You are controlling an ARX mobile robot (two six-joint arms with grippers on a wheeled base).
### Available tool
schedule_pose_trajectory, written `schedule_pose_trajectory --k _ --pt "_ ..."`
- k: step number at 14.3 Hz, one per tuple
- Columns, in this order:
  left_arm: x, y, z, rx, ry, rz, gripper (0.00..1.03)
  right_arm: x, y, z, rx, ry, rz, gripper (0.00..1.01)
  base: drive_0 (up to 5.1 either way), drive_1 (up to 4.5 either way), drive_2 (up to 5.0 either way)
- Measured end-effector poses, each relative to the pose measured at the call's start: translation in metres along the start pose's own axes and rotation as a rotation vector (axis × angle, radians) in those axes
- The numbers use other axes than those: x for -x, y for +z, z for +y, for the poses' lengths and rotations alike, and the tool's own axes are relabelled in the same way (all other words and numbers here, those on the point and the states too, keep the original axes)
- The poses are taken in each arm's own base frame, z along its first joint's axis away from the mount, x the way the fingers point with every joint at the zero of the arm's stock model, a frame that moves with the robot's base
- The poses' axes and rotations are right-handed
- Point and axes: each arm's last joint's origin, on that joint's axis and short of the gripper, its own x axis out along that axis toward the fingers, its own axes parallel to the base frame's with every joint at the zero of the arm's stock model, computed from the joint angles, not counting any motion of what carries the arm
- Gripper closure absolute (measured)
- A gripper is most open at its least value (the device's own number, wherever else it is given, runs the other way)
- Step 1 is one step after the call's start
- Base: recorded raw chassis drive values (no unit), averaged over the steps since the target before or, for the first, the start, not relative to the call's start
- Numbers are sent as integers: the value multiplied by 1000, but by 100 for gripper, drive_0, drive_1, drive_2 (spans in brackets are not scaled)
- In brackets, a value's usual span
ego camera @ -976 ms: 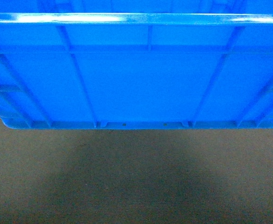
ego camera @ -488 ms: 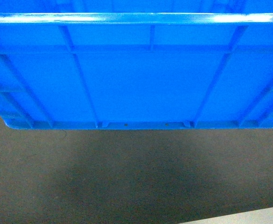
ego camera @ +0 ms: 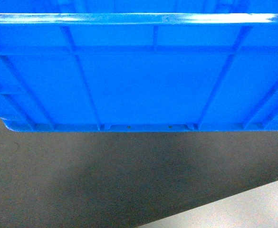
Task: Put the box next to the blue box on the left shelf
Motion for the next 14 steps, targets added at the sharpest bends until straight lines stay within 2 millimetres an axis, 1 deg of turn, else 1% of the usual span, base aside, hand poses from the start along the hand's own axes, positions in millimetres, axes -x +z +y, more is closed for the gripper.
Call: schedule_pose_trajectory --k 14 --pt "0 0 0 0 -1 0 97 0 0 0 0 -1 0 83 -170 -170 -170"
